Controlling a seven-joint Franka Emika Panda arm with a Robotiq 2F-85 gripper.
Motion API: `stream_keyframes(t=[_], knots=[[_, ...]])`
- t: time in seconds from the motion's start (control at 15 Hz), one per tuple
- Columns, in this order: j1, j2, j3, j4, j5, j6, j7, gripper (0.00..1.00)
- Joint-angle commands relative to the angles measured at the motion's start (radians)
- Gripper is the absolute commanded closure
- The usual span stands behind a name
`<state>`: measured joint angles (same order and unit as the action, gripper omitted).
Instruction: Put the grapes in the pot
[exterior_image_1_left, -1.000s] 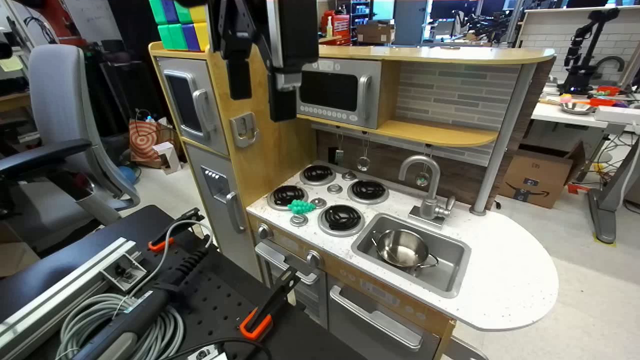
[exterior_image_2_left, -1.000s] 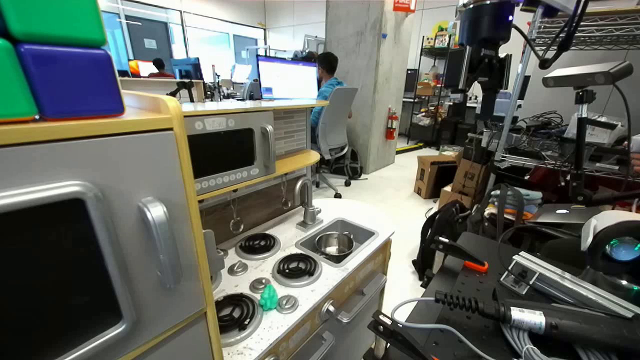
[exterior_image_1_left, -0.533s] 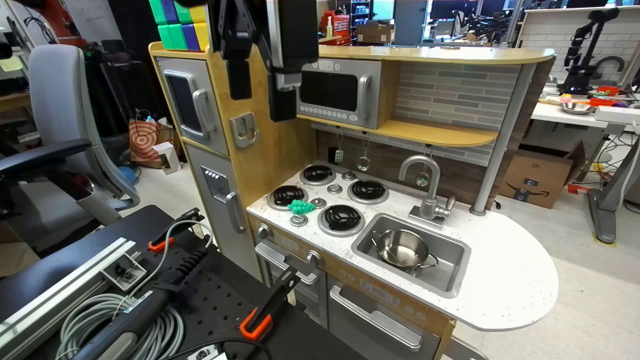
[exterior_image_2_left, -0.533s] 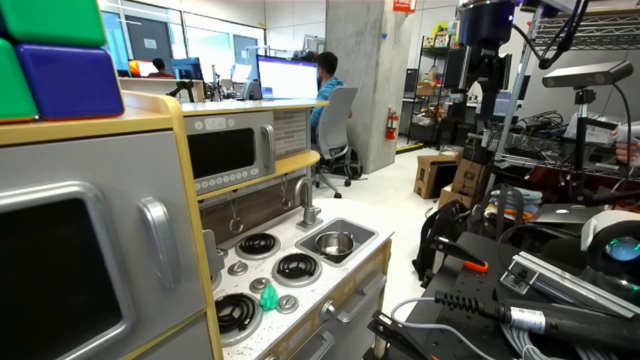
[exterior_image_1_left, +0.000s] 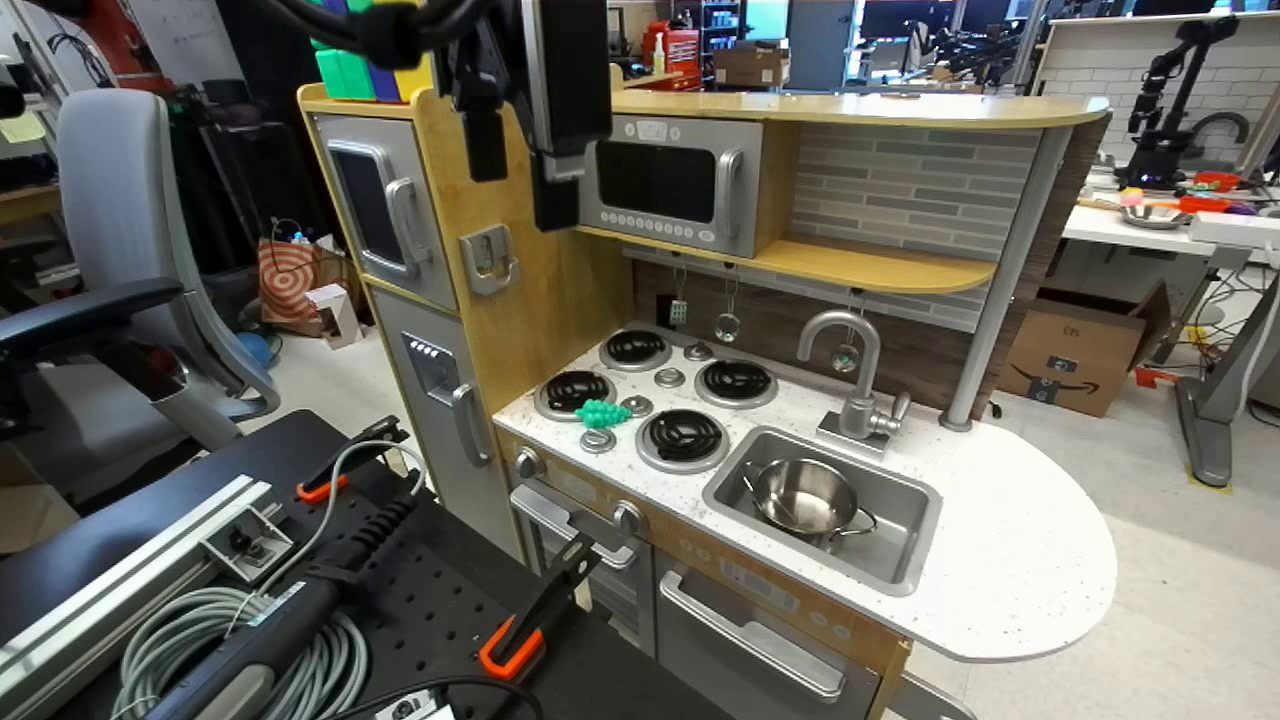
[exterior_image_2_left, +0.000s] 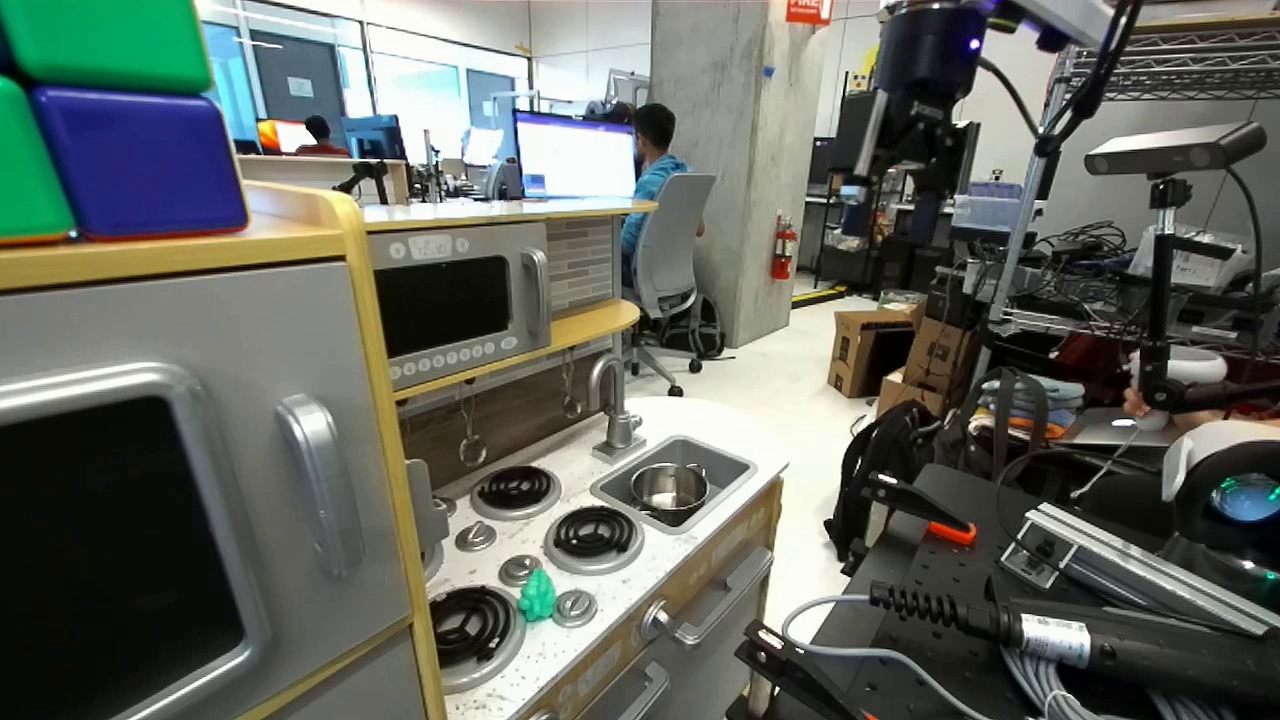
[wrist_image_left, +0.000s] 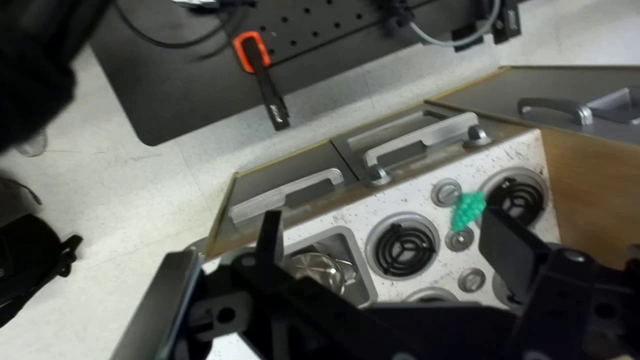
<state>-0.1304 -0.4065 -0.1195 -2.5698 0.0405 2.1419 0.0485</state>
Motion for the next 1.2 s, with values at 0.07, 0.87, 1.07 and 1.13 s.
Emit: stream_keyframes(t=[0.07,0.87,1.07,1.13], knots=[[0.085,0.233,0.060,0.047,0.208,0.328,0.148,0.00],[0.263,0.920,0.072,0.449,0.119,0.632,0.516,0.00],[0.308,1.022,0.041,0.541,0.124,0.618,0.542,0.00],[0.320,1.052,0.034,0.569,0.126,0.610,0.550,0.00]])
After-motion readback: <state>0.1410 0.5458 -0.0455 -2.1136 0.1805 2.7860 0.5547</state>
